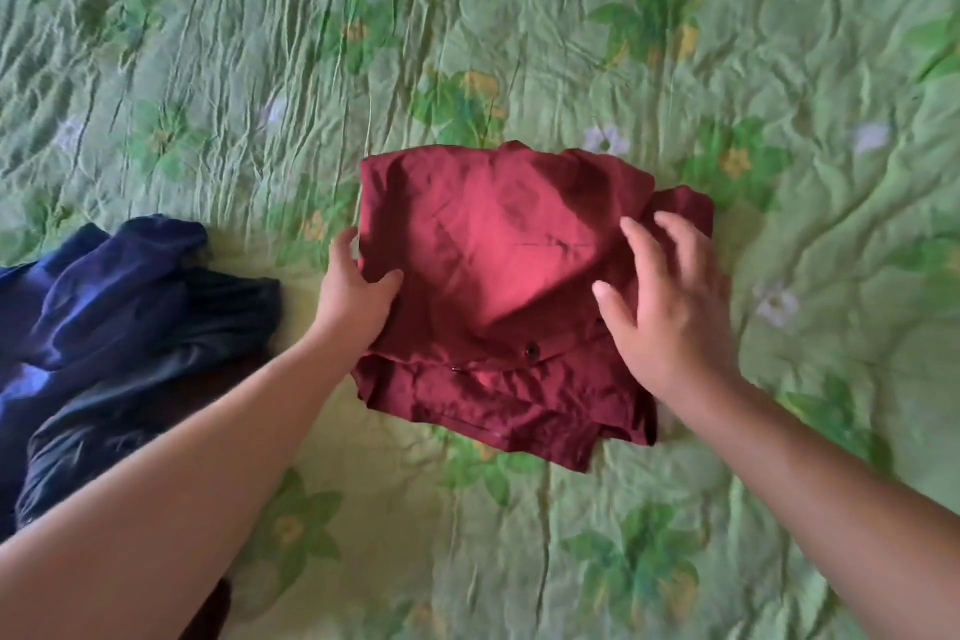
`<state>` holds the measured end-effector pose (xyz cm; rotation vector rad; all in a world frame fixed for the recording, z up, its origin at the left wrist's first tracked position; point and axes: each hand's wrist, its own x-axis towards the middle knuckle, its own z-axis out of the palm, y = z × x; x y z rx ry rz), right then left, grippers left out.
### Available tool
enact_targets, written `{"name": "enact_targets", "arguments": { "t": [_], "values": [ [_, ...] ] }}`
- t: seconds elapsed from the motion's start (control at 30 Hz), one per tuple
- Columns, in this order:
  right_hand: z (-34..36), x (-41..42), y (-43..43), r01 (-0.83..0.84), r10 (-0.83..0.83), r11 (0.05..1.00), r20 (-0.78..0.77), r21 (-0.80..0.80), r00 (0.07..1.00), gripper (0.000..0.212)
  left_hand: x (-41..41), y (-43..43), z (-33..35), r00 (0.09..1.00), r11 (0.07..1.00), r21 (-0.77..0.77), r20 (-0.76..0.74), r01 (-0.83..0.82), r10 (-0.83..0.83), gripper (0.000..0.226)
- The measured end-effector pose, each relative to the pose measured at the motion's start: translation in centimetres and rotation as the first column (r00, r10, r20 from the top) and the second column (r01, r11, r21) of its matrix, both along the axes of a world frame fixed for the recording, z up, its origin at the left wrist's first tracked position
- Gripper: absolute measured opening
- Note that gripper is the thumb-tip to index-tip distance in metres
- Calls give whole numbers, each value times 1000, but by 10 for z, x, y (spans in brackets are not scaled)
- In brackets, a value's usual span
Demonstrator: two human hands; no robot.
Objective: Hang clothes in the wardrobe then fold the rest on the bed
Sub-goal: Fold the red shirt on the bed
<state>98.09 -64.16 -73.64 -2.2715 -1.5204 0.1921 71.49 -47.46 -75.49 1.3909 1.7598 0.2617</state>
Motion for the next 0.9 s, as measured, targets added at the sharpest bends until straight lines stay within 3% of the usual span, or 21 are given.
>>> {"name": "enact_targets", "arguments": {
  "t": [0.07,0.13,0.2,0.27,0.33,0.4,0.47,0.53,0.63,0.73,0.9],
  "values": [
    [-3,-11,19,-179,186,980,70,-88,980,69,-1,-2,-4,951,932,238,-209,273,-225,76],
    [-13,-20,42,-229,257,952,124,-202,958,77,9,-5,-7,791,719,364,-435,592,-431,79],
    [-30,-22,54,-206,267,929,170,-308,949,82,18,-4,-20,587,530,291,-580,797,-565,77],
    [-54,-17,57,-161,248,892,157,-423,956,86,17,1,-35,458,532,75,-619,843,-638,76],
    [-73,-16,53,-160,247,847,108,-506,963,87,13,6,-46,428,586,-104,-583,804,-691,78],
    [-81,-17,52,-155,243,835,100,-527,965,87,12,8,-50,417,587,-140,-576,797,-703,79],
    [-75,-18,56,-151,226,846,88,-511,970,88,14,7,-44,455,592,-71,-568,803,-685,79],
    [-64,-21,58,-143,193,919,103,-367,976,85,13,4,-38,506,569,101,-600,816,-620,79],
    [-59,-32,51,-221,262,951,183,-215,948,83,9,-3,-38,470,412,252,-637,876,-611,77],
    [-72,-45,27,-258,338,905,205,-337,918,87,-5,-21,-52,373,337,186,-650,923,-662,76],
    [-80,-55,7,-204,321,836,152,-510,935,90,-27,-45,-63,372,402,109,-650,909,-663,75]
  ]
}}
